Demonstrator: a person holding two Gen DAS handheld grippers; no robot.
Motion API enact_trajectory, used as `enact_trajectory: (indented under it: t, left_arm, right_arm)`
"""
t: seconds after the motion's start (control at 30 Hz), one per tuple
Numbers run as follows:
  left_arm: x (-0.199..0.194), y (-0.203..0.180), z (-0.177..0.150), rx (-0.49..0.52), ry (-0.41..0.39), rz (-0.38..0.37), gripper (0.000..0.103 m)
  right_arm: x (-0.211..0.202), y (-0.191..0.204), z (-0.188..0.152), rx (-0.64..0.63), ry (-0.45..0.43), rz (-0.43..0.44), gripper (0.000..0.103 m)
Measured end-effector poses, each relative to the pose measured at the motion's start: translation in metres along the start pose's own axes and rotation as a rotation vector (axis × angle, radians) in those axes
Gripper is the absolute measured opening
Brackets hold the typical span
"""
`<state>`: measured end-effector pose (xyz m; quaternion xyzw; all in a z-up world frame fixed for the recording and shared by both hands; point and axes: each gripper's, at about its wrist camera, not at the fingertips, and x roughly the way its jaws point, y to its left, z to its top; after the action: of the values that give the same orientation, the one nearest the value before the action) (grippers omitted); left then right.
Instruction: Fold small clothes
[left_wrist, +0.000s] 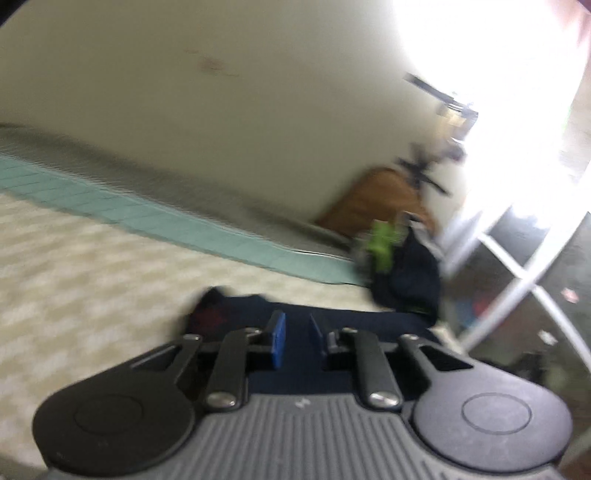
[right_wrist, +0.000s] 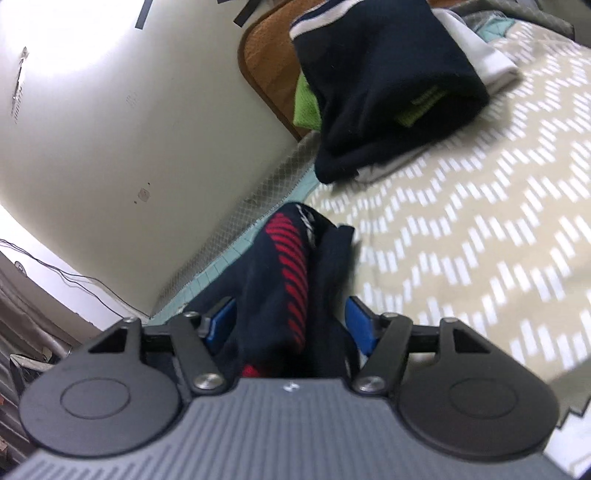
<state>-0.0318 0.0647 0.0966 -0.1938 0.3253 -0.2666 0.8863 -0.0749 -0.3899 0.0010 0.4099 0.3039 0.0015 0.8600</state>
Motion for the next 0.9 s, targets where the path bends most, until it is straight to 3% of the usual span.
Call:
enact_trajectory:
  t: [0.07,0.2,0.3,0.37,0.5,0.6,0.67,0.7,0.77,0.9]
  left_arm:
    - [0.026,-0.021,-0.001,0.040,0.057,-0.063,0.012]
    - [0.089,-0.042,-0.010,0.073,0.178,-0.081,0.006]
    - [0.125,-0.033,-0.020,0.044,0.258,-0.048,0.003]
    - [0.139,-0.026,-0.027,0.031,0.261,-0.041,0.006]
    - [0.131,-0.030,-0.028,0.064,0.258,-0.005,0.006]
    - [0.125,-0.032,-0.023,0.061,0.255,0.009,0.004]
    - [0.108,-0.019,-0.016,0.006,0.250,-0.049,0.014]
    - [0.090,-0.009,-0.013,-0.019,0.212,-0.073,0.023]
    - [0.058,0.007,-0.005,-0.039,0.131,-0.050,0.031]
    - [-0.011,0.047,0.011,-0.118,-0.012,0.018,0.035]
  right_arm:
    - [-0.001,0.003,-0.006,-0.024,-0.012,-0.001,0.068]
    - [0.011,0.014,-0.013,-0.054,0.003,-0.005,0.067]
    - [0.016,0.019,-0.016,-0.037,0.027,-0.018,0.027]
    - [0.010,0.027,-0.014,-0.045,0.000,0.005,0.027]
    - [0.002,0.088,-0.009,-0.209,-0.029,0.059,0.026]
    - [0.013,0.151,-0.020,-0.458,-0.006,0.037,0.026]
    - [0.020,0.185,-0.034,-0.622,0.009,0.009,0.026]
    - [0.025,0.202,-0.041,-0.696,0.016,-0.014,0.027]
    - [0.035,0.225,-0.054,-0.811,0.037,-0.050,0.028]
    - [0.080,0.261,-0.085,-1.013,0.136,-0.106,0.032]
